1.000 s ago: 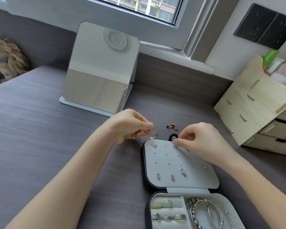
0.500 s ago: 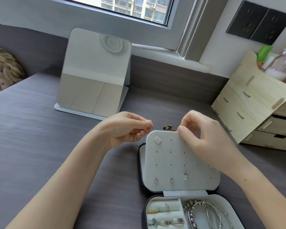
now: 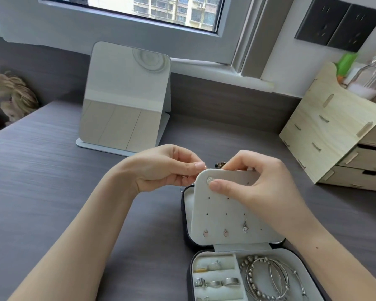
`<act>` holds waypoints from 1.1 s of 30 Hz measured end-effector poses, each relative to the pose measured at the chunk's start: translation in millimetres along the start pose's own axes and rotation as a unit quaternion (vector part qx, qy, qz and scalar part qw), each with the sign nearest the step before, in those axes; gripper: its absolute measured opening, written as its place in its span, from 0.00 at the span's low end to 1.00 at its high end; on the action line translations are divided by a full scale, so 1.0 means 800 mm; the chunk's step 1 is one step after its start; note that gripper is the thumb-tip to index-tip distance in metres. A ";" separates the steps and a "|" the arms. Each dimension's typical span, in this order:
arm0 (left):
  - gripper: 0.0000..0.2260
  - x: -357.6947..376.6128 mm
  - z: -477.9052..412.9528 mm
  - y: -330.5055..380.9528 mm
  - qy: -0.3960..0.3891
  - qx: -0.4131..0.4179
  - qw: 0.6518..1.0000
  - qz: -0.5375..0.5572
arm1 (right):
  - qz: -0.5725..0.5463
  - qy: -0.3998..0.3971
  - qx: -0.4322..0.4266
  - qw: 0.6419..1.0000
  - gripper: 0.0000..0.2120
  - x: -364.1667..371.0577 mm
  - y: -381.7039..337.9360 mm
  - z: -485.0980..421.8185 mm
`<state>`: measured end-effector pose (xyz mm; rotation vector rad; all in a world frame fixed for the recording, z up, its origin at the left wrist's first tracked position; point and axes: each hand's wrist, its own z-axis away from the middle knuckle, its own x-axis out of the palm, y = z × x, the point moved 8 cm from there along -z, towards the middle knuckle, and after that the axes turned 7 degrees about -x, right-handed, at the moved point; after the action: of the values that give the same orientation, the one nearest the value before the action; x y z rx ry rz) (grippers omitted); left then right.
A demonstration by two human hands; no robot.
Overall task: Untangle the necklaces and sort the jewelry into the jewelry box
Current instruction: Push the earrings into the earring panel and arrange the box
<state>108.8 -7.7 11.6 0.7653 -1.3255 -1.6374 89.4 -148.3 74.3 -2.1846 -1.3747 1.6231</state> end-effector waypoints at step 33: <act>0.05 0.091 0.022 0.015 -0.247 0.115 0.962 -0.029 | 0.133 0.257 -0.318 0.903 0.12 -0.032 -0.066 0.103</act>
<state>64.8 -65.8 31.8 0.5466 -1.8847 -1.8137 -8.8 -168.6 86.3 -2.9648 -1.6219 0.5504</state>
